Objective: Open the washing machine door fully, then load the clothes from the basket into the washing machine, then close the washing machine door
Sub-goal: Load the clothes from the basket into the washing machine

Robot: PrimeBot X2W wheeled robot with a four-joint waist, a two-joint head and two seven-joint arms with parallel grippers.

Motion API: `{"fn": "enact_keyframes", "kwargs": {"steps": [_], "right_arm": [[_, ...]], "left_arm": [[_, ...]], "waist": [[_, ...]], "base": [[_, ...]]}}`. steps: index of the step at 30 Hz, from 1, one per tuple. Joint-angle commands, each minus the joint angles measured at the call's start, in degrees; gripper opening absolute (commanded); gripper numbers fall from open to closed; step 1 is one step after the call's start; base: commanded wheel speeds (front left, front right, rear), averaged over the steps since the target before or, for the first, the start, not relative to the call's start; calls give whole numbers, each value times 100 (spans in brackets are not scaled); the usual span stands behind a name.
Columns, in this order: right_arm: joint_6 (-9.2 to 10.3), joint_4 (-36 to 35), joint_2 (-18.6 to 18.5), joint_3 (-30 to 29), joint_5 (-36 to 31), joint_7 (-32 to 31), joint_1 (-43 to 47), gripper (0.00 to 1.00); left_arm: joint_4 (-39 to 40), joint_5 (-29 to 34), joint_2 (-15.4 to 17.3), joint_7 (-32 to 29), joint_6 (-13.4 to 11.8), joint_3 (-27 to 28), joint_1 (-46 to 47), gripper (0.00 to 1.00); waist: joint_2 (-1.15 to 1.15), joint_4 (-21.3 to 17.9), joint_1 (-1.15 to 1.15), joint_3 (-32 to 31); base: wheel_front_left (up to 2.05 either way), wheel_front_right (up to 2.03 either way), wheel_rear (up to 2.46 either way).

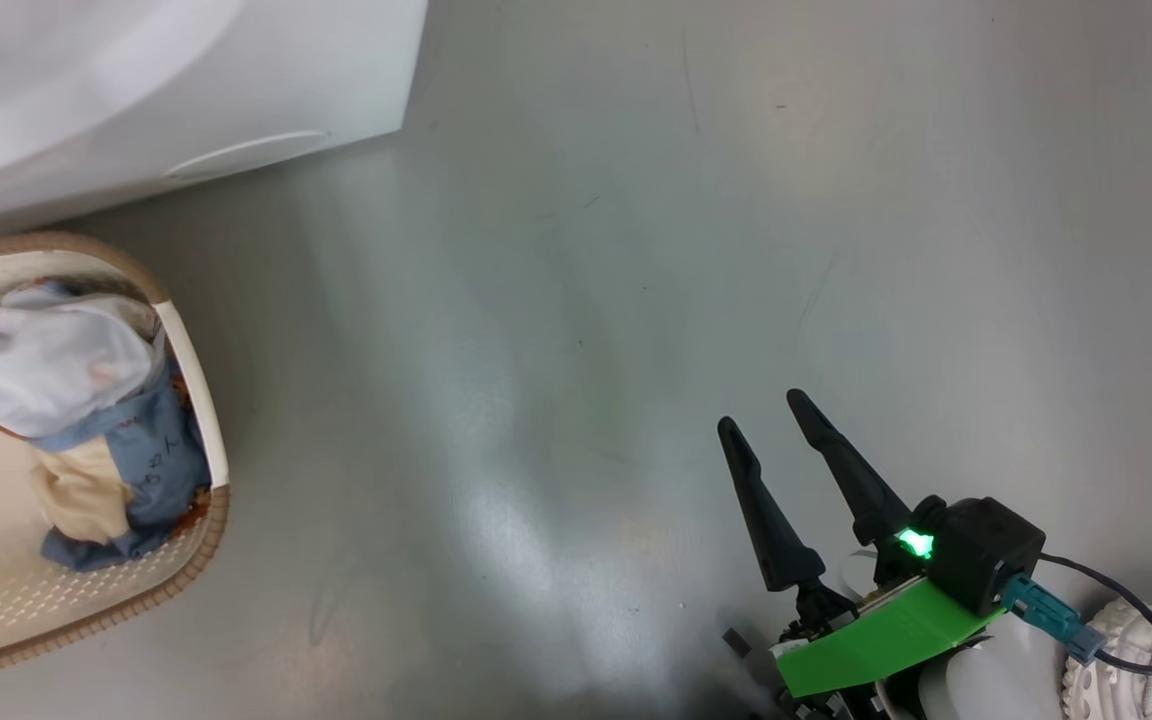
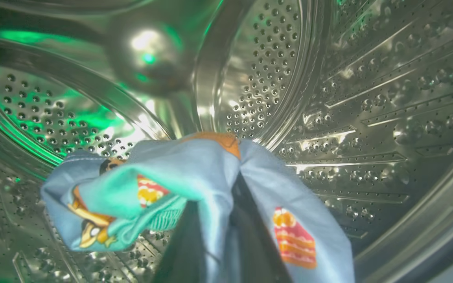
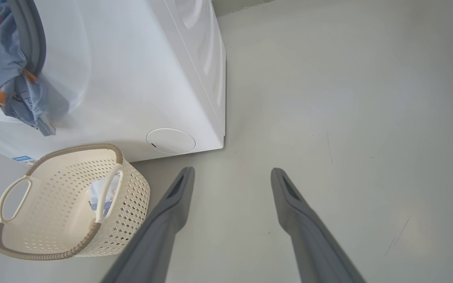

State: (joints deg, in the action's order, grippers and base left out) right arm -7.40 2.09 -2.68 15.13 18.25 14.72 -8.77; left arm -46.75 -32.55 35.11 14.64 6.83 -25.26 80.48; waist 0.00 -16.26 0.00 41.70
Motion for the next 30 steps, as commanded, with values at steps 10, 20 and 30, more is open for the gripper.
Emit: {"fn": "enact_keyframes", "kwargs": {"steps": [10, 20, 30], "right_arm": [[-9, -8, -20, 11, 38, 28, 24, 100], [-9, 163, -20, -193, -70, 28, -55, 100], [-9, 348, -20, -321, -132, 28, -43, 100]], "left_arm": [[-67, -232, -30, -33, 32, -4, -252, 100], [-17, -430, -346, 24, 53, -48, -840, 100], [314, -489, -641, 34, 57, 101, -1410, 100]], "waist": [[0, 227, 0, -217], [0, 585, 0, -628], [0, 861, 0, -1053]], "base": [[0, 0, 0], [0, 0, 0], [0, 0, 0]]}}
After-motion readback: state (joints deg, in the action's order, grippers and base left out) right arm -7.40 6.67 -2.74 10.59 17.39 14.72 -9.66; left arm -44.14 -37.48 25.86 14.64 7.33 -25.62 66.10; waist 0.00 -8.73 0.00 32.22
